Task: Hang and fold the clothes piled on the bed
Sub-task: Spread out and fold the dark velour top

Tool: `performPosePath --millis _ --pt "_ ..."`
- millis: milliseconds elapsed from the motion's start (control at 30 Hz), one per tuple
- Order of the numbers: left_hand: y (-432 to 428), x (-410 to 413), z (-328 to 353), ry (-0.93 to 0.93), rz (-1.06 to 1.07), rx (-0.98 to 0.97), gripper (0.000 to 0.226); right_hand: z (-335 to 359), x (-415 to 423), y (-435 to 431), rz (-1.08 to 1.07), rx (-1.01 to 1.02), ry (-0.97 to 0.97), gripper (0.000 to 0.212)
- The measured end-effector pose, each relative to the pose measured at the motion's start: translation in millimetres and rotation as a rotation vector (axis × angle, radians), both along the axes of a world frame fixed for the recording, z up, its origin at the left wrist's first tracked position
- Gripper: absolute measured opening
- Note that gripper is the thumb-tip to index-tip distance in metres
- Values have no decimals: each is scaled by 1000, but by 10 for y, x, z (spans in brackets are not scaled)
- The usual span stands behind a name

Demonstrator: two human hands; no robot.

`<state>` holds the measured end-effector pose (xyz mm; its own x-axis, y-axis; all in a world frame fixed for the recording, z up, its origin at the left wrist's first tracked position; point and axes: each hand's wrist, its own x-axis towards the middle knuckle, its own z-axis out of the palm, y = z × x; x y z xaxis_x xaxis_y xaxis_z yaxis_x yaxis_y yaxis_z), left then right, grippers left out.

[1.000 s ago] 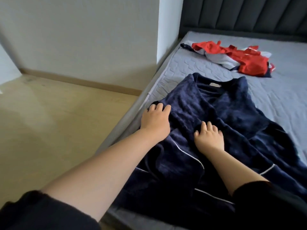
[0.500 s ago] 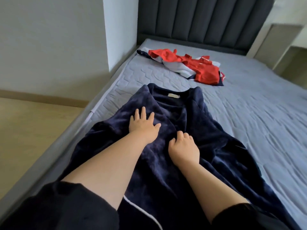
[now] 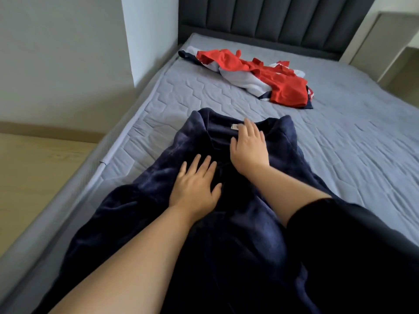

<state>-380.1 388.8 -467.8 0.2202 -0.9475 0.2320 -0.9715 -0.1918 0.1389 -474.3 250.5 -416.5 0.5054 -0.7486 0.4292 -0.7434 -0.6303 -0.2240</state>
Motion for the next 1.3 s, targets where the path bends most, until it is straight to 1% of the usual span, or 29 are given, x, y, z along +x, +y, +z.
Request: performPosePath --millis 67,133,200,300,400,467,500,533,600,633,667,733,800,833,867,900,967,1000,1033,1067,1100,1133,1167,1200,1233,1267,1300 --pt "12 -6 13 -5 2 -12 65 17 120 -211 -48 65 21 44" --pt "16 -4 18 -1 4 -14 66 -1 216 -399 -81 112 93 49" --pt "17 -6 17 2 -1 -13 66 -26 297 -553 -92 153 163 59" --pt "28 -24 20 18 5 -19 66 -15 426 -691 -63 228 220 80" --pt "10 -17 15 24 11 -29 66 14 541 -771 -51 321 240 87" --pt "3 -10 8 26 13 -38 66 34 570 -766 -78 308 255 82" --pt "3 -13 5 28 13 -42 66 41 566 -743 -95 227 265 73" --pt "9 -16 4 29 13 -43 66 53 553 -706 -109 101 264 61" --pt "10 -21 3 25 16 -52 66 108 510 -598 -111 -144 215 34" --pt "5 -22 10 20 18 -62 66 153 478 -536 -94 -217 188 25" --pt "7 -28 20 15 17 -70 65 202 434 -466 -65 -263 175 20" --pt "46 -58 47 29 6 -109 61 311 316 -318 31 -336 148 16" --pt "100 -79 53 161 2 -223 49 415 185 -130 130 -360 102 16" --pt "128 -75 85 282 36 -309 41 495 110 -13 164 -365 91 18" --pt "165 -62 144 451 104 -368 34 574 36 107 184 -369 84 21" --pt "210 -47 241 649 189 -386 29 659 -42 233 193 -366 86 24" --pt "284 -2 429 1012 328 -391 28 774 -202 480 210 -355 102 29" --pt "310 31 513 1113 369 -423 32 795 -279 597 233 -345 110 29" --pt "354 62 598 1139 380 -466 39 792 -351 710 268 -330 117 29" --pt "415 96 679 1027 358 -513 50 781 -418 821 301 -313 121 29" --pt "474 123 739 799 285 -559 62 780 -475 918 325 -297 124 29" --pt "540 142 792 512 183 -572 73 785 -528 1005 339 -283 128 30" --pt "600 145 857 259 81 -551 84 798 -576 1081 351 -274 132 30" --pt "644 144 941 62 -10 -486 91 808 -623 1151 369 -271 133 30" --pt "664 141 1032 -81 -80 -417 94 824 -668 1210 393 -268 134 29" --pt "669 114 1113 -177 -129 -359 91 839 -716 1258 417 -264 134 28" --pt "674 72 1191 -233 -163 -318 83 846 -772 1305 437 -262 131 27"
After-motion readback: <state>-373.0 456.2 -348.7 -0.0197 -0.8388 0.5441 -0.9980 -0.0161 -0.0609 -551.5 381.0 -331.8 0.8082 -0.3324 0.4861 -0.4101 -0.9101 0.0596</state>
